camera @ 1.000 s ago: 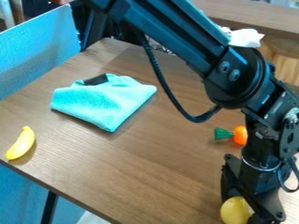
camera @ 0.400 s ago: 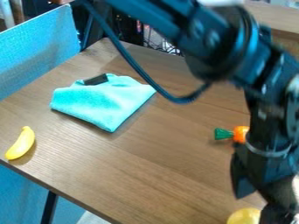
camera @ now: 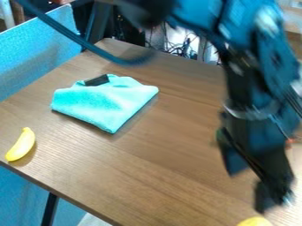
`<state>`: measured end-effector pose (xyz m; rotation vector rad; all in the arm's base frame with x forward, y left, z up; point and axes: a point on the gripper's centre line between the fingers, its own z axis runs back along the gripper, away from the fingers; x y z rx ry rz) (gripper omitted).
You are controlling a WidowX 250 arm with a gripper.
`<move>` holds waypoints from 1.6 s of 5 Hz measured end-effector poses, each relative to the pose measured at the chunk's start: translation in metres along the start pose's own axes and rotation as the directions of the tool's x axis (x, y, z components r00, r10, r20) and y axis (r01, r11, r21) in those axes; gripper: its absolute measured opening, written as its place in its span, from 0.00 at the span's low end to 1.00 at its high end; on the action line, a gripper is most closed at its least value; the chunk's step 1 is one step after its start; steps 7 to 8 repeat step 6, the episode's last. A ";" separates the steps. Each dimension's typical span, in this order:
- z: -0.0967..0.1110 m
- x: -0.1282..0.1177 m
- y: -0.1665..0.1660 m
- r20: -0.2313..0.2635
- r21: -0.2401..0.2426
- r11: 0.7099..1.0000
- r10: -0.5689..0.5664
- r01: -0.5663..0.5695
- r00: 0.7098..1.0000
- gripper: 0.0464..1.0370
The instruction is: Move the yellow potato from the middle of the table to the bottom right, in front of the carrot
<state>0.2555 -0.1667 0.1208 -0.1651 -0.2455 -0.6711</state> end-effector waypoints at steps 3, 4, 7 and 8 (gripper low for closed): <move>0.012 -0.027 0.150 -0.088 0.126 0.960 0.264 -0.252 0.961 0.96; 0.013 -0.035 0.188 -0.092 0.130 0.942 0.321 -0.308 0.943 0.96; 0.010 -0.031 0.206 -0.106 0.120 0.944 0.321 -0.309 0.941 0.96; 0.010 -0.031 0.206 -0.106 0.120 0.944 0.321 -0.309 0.941 0.96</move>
